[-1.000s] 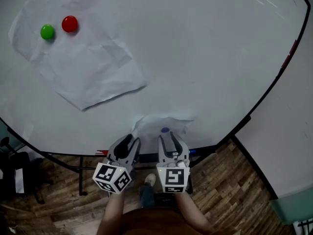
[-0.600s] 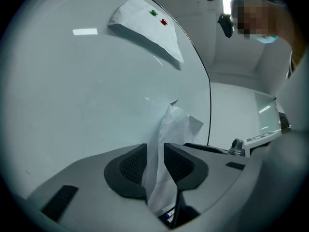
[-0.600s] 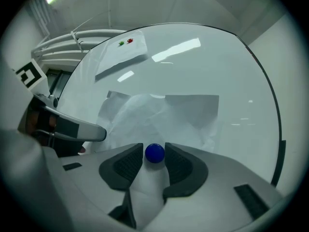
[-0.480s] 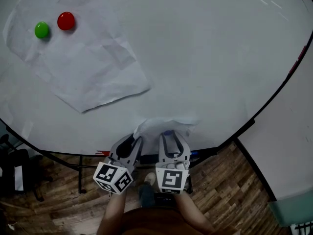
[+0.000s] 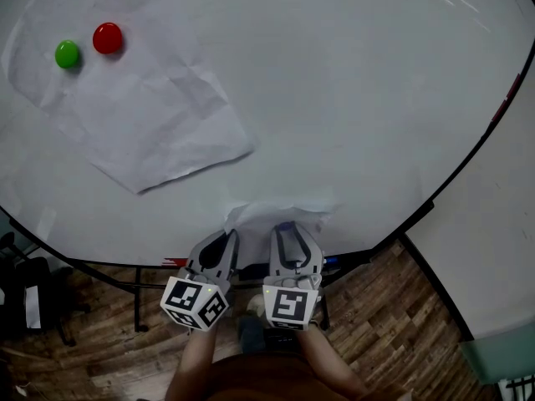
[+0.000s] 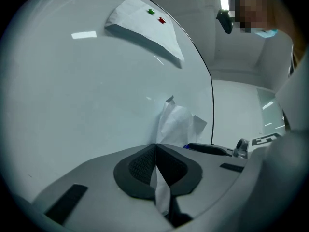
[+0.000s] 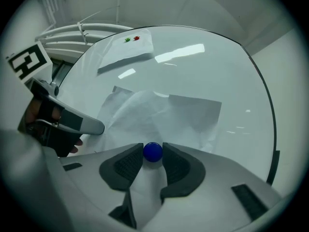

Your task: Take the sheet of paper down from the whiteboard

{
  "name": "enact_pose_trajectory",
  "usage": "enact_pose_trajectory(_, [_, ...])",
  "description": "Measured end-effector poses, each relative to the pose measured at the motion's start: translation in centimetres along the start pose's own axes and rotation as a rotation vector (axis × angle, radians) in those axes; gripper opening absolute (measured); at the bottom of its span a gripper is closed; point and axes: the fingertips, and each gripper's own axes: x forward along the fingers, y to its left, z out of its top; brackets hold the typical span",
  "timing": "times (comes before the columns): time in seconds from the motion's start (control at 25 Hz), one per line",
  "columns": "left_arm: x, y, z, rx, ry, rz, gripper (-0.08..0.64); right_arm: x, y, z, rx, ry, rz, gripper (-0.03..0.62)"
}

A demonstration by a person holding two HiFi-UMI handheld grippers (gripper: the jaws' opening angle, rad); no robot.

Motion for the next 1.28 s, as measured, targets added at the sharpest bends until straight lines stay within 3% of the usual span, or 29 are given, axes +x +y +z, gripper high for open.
enact_pose_trajectory(1.28, [-1.0, -0.2, 1.2, -0.079, -0.025, 0.001, 0.025, -1.5, 0.0, -0.4, 0.013, 0.023, 0.025, 0.135])
